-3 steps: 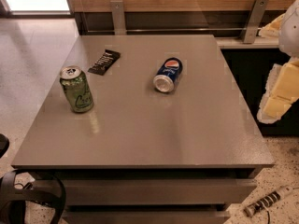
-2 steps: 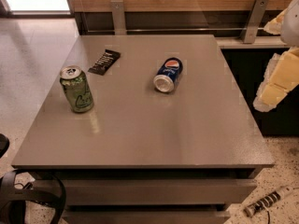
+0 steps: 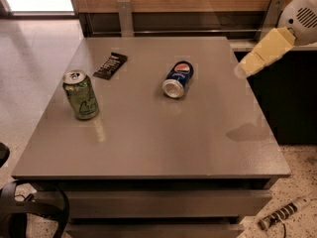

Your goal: Place pepsi can upright

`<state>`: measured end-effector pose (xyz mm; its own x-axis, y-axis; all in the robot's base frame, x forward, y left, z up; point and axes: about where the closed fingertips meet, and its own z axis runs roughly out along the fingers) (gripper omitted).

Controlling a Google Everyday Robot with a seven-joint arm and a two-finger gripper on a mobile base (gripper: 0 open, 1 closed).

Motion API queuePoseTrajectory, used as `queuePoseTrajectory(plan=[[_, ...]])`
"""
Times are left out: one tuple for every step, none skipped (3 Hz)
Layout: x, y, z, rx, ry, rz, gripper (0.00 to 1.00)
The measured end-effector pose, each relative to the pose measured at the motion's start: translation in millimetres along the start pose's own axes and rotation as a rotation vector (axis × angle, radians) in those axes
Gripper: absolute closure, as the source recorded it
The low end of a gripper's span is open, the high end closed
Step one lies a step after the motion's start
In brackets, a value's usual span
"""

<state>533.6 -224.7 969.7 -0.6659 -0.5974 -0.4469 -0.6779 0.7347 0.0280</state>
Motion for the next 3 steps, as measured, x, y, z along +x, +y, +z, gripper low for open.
queuePoseTrajectory(plan=[[-30.5,-7.9,14.8,0.031,-0.061,0.219,0.0],[-56.1,-17.1,25.1,0.06,-0.075,0.395,0.0],[-58.9,-19.6,35.1,0.067,-0.043,0.502,0.0]])
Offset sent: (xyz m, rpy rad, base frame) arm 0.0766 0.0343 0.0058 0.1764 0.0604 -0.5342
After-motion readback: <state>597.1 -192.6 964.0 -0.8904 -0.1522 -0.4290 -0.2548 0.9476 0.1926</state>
